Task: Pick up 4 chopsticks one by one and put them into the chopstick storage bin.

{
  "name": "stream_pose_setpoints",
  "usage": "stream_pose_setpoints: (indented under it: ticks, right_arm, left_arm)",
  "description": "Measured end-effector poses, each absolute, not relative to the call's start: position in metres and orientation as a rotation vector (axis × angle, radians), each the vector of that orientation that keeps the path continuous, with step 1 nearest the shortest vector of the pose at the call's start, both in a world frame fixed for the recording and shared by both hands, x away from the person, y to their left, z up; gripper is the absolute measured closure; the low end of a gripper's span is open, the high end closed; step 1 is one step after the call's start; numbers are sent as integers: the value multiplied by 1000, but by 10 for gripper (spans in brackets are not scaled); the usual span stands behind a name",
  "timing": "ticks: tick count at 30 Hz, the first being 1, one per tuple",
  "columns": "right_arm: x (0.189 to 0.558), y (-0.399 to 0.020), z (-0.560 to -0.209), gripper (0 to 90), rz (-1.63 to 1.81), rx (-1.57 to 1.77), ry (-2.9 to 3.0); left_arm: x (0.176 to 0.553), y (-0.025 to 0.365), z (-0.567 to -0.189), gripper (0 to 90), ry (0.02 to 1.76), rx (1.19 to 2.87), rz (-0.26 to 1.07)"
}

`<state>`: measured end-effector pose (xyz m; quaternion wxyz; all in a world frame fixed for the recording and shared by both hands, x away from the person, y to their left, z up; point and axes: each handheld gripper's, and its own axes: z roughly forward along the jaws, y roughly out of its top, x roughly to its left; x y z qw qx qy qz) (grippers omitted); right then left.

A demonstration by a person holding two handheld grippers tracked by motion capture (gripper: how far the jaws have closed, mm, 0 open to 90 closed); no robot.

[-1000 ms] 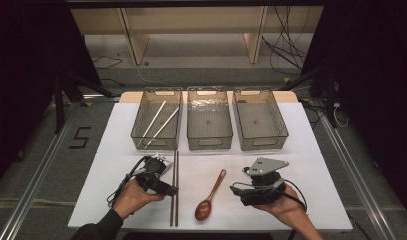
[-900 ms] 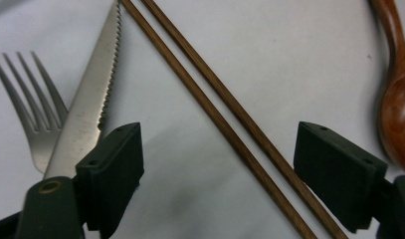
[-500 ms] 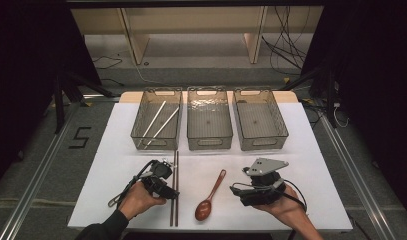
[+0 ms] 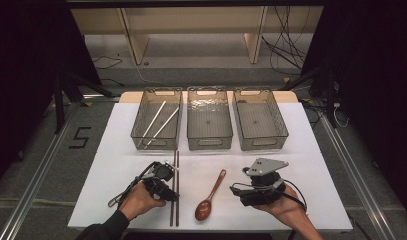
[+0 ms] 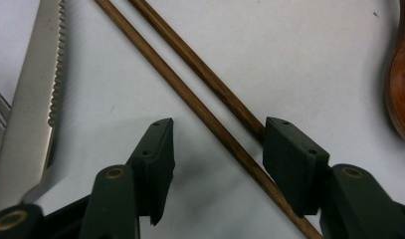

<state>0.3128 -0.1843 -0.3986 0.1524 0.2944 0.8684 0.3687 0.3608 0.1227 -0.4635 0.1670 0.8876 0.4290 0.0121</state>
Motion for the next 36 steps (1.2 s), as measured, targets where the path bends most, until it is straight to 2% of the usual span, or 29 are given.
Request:
stream_pose_setpoints:
  ticks: [10,26,36]
  right_arm:
    - [313,-185,-399,297,1055,845,2491]
    - [313,-185,-398,297,1057,848,2490]
    - [313,-185,-398,298,1061,848,2487]
  left_arm:
    - [358,121,-463,469,1255,2525,47]
    - [355,120,-463,477,1201,2613,56]
    - [351,115,-463,486,1151,2673,106]
